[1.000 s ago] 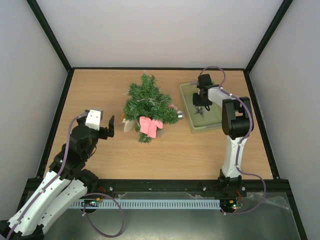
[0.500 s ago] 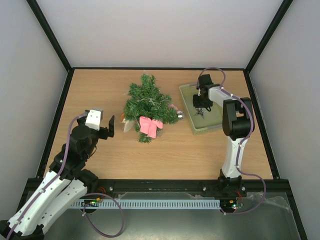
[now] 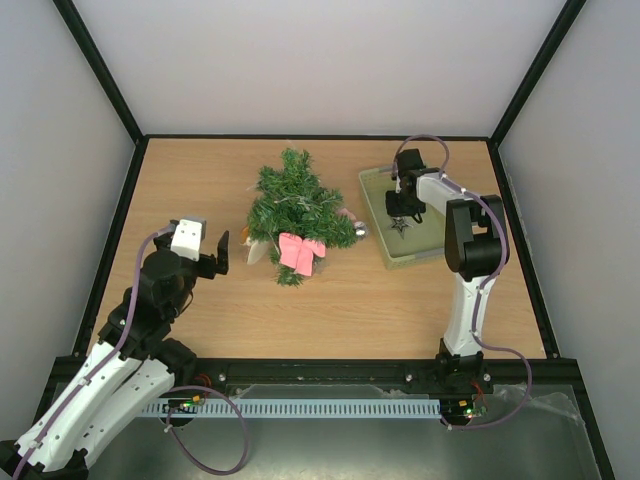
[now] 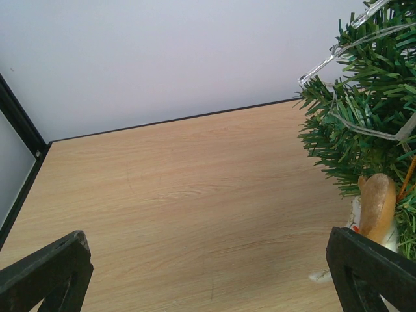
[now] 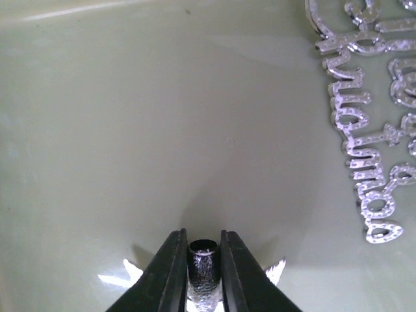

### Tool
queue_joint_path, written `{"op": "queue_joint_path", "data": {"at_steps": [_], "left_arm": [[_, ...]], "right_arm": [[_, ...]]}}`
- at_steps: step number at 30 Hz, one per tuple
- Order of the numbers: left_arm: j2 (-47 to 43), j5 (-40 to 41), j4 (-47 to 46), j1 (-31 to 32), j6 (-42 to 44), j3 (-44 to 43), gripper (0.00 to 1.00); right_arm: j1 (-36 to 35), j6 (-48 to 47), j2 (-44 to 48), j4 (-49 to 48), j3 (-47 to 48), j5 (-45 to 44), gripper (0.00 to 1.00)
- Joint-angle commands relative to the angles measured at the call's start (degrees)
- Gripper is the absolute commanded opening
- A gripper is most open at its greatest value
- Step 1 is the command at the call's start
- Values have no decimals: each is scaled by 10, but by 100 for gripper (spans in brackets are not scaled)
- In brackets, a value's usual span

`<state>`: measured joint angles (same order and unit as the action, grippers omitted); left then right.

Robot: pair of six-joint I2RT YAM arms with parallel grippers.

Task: Decorate the small christmas tree
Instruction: Pick up the decoration item from the storage box.

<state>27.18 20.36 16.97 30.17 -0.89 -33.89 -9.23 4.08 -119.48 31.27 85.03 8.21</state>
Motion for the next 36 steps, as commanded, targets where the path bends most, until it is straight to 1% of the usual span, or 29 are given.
{"op": "queue_joint_path", "data": {"at_steps": [1, 3, 5, 9, 12, 17, 21, 23, 27, 29, 31, 32, 34, 36], "left_arm": [[1, 10, -19, -3, -7, 2, 100], [4, 25, -18, -3, -7, 0, 100], [7, 22, -12, -4, 2, -6, 100], [3, -32, -3, -4, 13, -27, 99], [2, -81, 5, -3, 3, -58, 96], [32, -153, 25, -3, -30, -149, 86], [61, -189, 19, -3, -72, -217, 74], [88, -214, 17, -2, -99, -259, 68], [161, -275, 20, -1, -142, -340, 62], [194, -296, 19, 5, -154, -374, 58], [218, -294, 8, 29, -156, -397, 55], [229, -280, 3, 51, -153, -407, 55], [259, -236, -4, 108, -140, -431, 54], [297, -183, 0, 173, -118, -474, 54]], "right_arm": [[2, -2, 19, 12, 4, -24, 10], [1, 6, 34, 5, -2, -33, 8], [1, 16, 51, 4, -6, -41, 6], [-9, 37, 99, 11, -17, -59, 6], [-22, 53, 142, 27, -18, -73, 6], [-48, 80, 239, 59, -11, -79, 6], [-72, 91, 317, 72, -2, -72, 6], [-81, 98, 356, 71, -3, -62, 6], [-105, 107, 432, 52, -13, -21, 6], [-116, 118, 472, 35, -26, 4, 6], [-122, 126, 502, 25, -34, 33, 6], [-124, 131, 516, 22, -37, 41, 6], [-125, 141, 543, 9, -47, 66, 6], [-125, 156, 572, -11, -60, 88, 6]]}}
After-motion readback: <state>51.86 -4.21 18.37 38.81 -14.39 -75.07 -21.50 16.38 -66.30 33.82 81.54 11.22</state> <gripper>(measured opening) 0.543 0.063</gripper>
